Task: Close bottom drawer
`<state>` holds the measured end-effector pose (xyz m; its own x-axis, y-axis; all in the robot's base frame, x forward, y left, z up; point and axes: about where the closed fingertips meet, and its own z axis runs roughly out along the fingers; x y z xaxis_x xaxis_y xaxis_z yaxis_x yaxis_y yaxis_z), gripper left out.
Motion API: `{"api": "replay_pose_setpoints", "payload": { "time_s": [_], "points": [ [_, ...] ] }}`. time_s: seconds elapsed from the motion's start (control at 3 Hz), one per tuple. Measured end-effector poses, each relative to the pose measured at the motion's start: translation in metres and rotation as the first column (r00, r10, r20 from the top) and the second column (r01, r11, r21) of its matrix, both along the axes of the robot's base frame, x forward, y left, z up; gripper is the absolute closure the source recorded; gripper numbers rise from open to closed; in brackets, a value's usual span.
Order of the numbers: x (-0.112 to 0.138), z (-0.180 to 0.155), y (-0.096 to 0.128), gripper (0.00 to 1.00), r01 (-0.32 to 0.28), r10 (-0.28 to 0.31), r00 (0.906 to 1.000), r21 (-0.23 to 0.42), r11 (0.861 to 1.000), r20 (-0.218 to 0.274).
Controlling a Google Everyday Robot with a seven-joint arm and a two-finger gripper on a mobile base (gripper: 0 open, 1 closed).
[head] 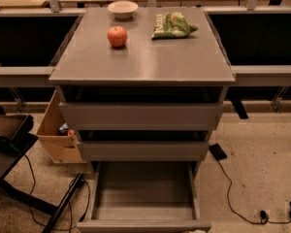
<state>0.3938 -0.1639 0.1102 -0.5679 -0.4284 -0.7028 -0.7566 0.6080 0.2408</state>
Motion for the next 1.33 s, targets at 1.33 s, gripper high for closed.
{"api": "replay_pose_setpoints", "payload": {
  "time_s": [1.33],
  "points": [
    [0.036, -0.009, -0.002, 1.0, -0.078, 0.08, 0.9912, -0.026, 0.997, 0.106]
  ]
}}
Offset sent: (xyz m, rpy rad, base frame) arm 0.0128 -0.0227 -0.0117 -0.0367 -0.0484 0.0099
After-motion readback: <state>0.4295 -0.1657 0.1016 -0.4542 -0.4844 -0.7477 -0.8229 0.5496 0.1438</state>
